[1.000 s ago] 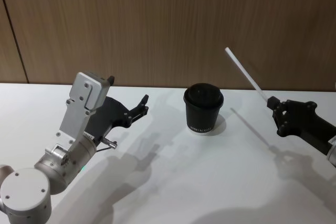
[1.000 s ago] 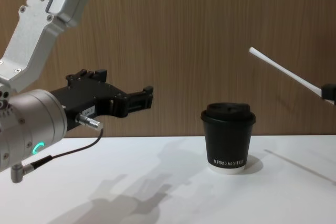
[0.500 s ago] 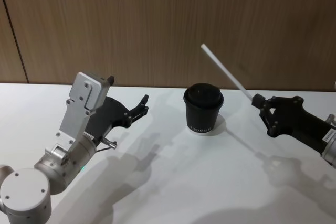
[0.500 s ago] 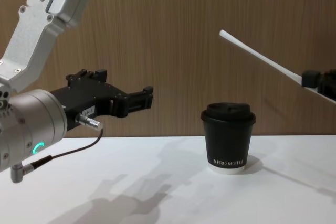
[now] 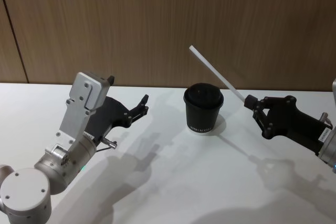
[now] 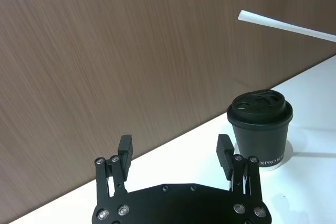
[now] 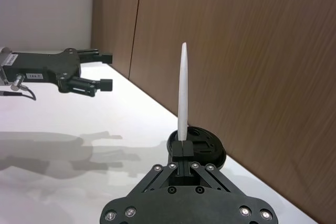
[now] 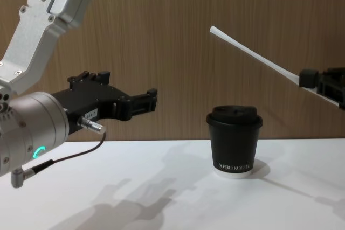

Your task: Pick up the straw with one hand, pass it to the other hand, and insert it into the cup.

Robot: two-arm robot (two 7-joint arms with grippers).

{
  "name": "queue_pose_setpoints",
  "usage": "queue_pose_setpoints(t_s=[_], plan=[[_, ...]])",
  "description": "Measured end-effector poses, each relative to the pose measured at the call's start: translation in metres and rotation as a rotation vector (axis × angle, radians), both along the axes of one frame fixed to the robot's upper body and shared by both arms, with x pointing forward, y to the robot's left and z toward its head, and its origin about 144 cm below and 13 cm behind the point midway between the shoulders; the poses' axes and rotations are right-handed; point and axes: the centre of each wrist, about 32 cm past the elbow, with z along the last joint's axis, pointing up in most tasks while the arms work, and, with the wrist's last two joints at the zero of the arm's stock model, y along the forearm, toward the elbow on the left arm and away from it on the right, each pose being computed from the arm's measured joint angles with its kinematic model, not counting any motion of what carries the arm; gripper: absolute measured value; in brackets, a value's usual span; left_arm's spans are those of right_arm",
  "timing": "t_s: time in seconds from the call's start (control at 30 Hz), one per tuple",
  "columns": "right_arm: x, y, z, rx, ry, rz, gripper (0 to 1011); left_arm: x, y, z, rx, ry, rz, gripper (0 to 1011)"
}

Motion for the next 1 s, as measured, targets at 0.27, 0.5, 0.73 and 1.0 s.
queue_pose_setpoints(t_s=[0.27,0.5,0.73,1.0], plan=[[0.001,0.001,0.000,0.001,-0.004,0.018,0,0.000,0.000,0.001,0.002,0.004,-0.027,1003],[0.002,0.001,0.000,0.001,-0.006,0.027,0,0.001,0.000,0.005,-0.033,0.021,-0.088,1003],[0.002,0.001,0.001,0.001,-0.007,0.031,0,0.004,0.001,0.012,-0.102,0.057,-0.153,1003],[0.002,0.001,0.000,0.002,-0.008,0.034,0,0.007,0.000,0.021,-0.216,0.117,-0.238,1003]])
